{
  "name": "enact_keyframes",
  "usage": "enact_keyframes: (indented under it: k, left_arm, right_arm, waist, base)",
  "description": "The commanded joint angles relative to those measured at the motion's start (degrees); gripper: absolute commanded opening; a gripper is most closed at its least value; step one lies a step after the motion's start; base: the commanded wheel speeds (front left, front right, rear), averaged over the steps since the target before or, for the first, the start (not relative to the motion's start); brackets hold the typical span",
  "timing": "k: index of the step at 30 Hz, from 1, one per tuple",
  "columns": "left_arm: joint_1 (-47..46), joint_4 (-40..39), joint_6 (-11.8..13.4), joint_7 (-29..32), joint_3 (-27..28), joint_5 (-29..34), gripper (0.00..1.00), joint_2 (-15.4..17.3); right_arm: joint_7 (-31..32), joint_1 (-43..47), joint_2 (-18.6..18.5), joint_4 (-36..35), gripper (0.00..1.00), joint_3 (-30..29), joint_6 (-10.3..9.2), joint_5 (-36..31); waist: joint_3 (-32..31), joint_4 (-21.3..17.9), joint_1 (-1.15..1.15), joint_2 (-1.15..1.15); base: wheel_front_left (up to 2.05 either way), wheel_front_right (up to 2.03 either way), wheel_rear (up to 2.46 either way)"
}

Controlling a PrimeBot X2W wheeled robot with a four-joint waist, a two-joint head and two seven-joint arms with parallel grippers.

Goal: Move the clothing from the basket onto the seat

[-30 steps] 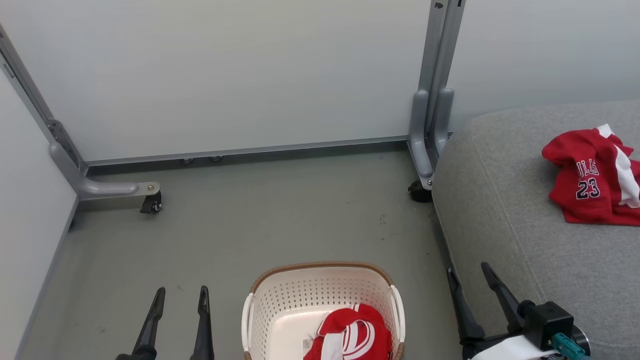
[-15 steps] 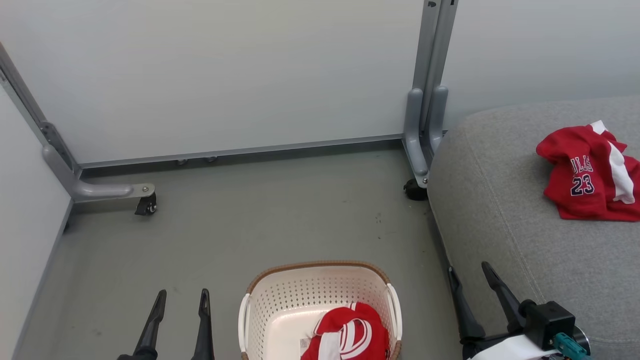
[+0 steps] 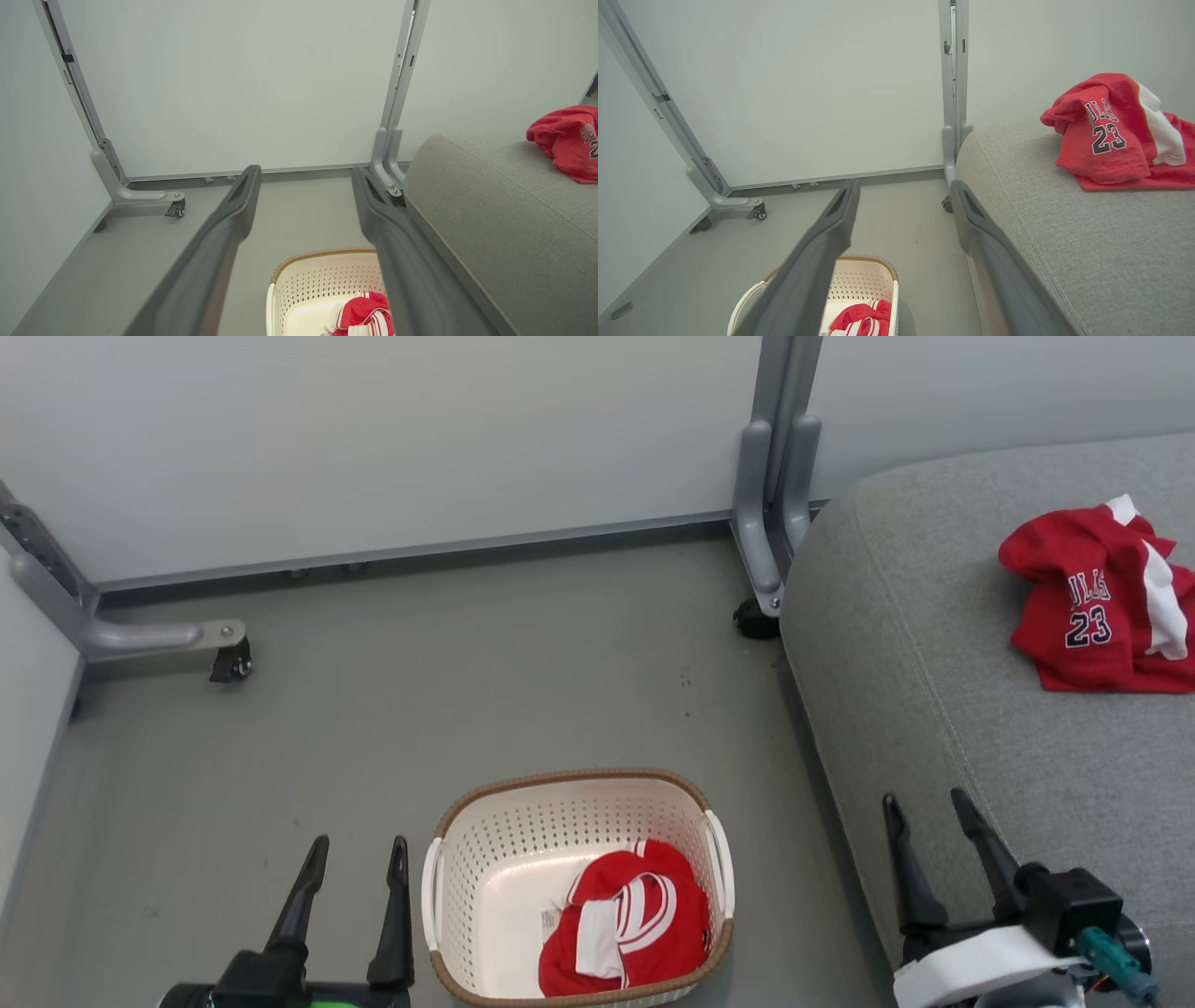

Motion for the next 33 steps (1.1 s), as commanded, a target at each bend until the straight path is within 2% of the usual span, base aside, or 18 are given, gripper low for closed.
enact_keyframes:
  k: [1,6,10,13,19,25,29,33]
  left_arm:
    - [-2.8,0.2,-0.5,0.0,-0.1,-0.2,1.00,0.1]
    - [-11.3,2.8,-2.3,0.0,-1.9,0.4,1.00,0.1]
    - [-19.4,8.6,-3.2,0.0,-5.6,0.8,1.00,1.2]
    - [-26.3,12.5,-3.4,0.0,-11.3,1.2,1.00,3.4]
    - [-41.0,25.4,-3.4,0.0,-25.1,0.6,1.00,8.4]
    - [-54.5,40.9,-3.4,1.1,-37.8,-4.6,1.00,7.2]
    - [-60.5,47.3,-3.4,4.7,-46.7,-9.5,1.00,6.3]
    - [-64.7,51.1,-3.4,9.1,-52.6,-15.6,1.00,6.0]
  right_arm:
    - [-0.2,-2.2,-0.1,-0.7,1.00,-0.9,-0.08,-0.3]
    - [-0.2,-7.6,-0.1,-3.7,1.00,-5.2,-0.08,-1.6]
    - [-0.2,-12.4,-0.1,-6.4,1.00,-9.3,-0.08,-2.2]
    - [-0.2,-15.6,-0.1,-8.0,1.00,-11.1,-0.08,-2.9]
    - [-0.2,-20.4,-0.1,-10.6,1.00,-11.5,-0.08,-3.3]
    - [-0.2,-22.6,-0.1,-11.9,1.00,-10.5,-0.08,-1.6]
    - [-0.2,-23.5,-0.1,-11.9,1.00,-9.8,-0.08,-0.8]
    - [-0.2,-23.7,-0.1,-11.2,1.00,-9.9,-0.08,0.5]
  waist:
    - [6.1,-1.4,0.00,0.00]
    - [16.8,-1.1,0.00,0.00]
    - [24.2,-1.1,0.00,0.00]
    - [29.0,-1.4,0.00,0.00]
    - [37.5,-3.6,0.00,0.00]
    - [44.7,-6.8,0.00,0.00]
    - [47.9,-9.0,0.00,0.00]
    - [49.7,-10.8,0.00,0.00]
  base:
    - [0.00,0.00,0.00]
    - [0.00,0.00,0.00]
    - [0.00,0.00,0.00]
    - [0.00,0.00,0.00]
    - [0.00,0.00,0.00]
    - [0.00,0.00,0.00]
    - [0.00,0.00,0.00]
    - [0.00,0.00,0.00]
